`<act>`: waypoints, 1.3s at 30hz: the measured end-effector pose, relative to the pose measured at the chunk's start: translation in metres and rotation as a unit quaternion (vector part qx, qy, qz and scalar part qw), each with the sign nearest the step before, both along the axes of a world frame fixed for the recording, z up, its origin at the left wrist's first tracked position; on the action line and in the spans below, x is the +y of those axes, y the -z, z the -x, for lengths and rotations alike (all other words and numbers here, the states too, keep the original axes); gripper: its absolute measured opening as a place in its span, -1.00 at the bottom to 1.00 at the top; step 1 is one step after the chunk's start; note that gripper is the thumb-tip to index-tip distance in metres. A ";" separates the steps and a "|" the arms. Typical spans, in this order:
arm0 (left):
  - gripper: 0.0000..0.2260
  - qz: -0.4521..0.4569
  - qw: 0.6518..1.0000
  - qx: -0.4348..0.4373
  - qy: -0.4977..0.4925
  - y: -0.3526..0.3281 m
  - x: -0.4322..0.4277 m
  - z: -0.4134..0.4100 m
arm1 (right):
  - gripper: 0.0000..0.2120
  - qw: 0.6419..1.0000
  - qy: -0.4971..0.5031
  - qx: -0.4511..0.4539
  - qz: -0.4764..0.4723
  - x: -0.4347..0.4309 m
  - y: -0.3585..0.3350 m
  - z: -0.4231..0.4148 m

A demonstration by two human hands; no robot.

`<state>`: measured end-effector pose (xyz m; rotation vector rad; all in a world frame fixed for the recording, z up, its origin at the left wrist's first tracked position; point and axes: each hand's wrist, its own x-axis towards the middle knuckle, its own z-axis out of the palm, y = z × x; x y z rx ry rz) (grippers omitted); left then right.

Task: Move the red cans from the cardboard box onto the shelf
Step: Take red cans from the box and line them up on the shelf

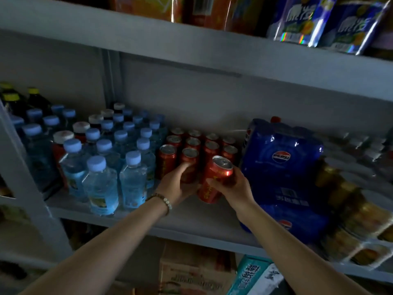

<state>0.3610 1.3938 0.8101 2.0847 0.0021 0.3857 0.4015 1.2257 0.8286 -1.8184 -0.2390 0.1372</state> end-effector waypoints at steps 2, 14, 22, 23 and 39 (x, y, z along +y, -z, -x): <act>-0.31 -0.150 0.987 0.014 -0.050 0.013 0.013 -0.017 | -0.27 1.000 0.014 0.010 -0.024 0.007 0.021 -0.019; -0.14 -0.431 0.898 0.009 -0.090 0.042 0.034 -0.068 | -0.26 1.000 0.026 -0.002 -0.005 0.040 0.062 -0.086; -0.06 -0.468 0.878 -0.034 -0.100 0.050 0.039 -0.068 | -0.28 1.000 0.007 0.000 -0.010 0.044 0.059 -0.092; -0.07 -0.463 0.880 -0.034 -0.099 0.050 0.040 -0.067 | -0.28 1.000 0.003 0.003 -0.012 0.044 0.058 -0.092; -0.44 -0.290 0.949 -0.092 -0.080 0.064 0.014 0.073 | -0.37 0.949 -0.027 -0.227 0.217 0.016 0.078 0.062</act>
